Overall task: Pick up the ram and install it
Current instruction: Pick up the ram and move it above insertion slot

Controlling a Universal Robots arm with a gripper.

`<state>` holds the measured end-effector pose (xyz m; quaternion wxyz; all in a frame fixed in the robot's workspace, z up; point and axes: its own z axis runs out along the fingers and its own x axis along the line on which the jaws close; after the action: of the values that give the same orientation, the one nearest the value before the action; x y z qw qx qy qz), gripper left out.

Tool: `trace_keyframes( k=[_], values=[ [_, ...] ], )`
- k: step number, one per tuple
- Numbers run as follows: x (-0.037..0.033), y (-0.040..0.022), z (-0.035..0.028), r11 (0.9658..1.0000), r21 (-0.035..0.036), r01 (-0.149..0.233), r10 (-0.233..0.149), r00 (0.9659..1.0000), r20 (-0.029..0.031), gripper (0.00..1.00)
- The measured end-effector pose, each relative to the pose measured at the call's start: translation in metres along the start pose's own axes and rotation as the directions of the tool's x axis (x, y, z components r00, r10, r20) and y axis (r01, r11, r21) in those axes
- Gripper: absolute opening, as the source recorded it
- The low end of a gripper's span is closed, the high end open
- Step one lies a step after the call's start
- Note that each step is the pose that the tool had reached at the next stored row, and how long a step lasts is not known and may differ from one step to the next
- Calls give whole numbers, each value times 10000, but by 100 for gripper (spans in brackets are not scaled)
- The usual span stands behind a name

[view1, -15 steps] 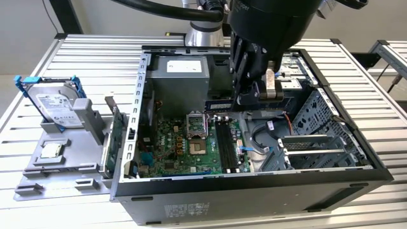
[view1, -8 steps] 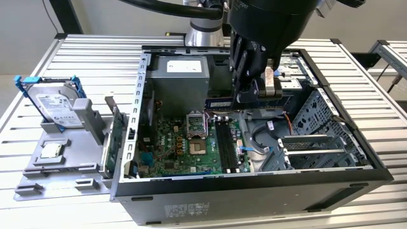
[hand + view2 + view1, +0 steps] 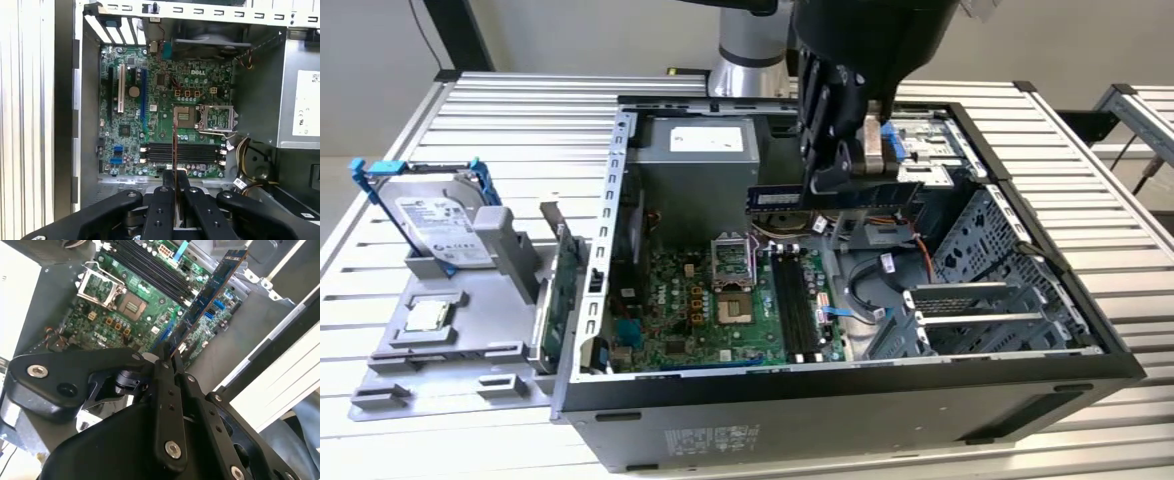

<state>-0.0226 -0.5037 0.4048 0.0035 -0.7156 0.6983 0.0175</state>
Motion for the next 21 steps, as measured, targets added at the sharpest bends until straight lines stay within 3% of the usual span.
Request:
trace_keyframes(
  k=[7,21],
  values=[
    [-185,-5,18,10000,1,-50,50,10000,1,0],
    [-429,-11,57,9995,10,-323,323,9995,6,0]
  ],
)
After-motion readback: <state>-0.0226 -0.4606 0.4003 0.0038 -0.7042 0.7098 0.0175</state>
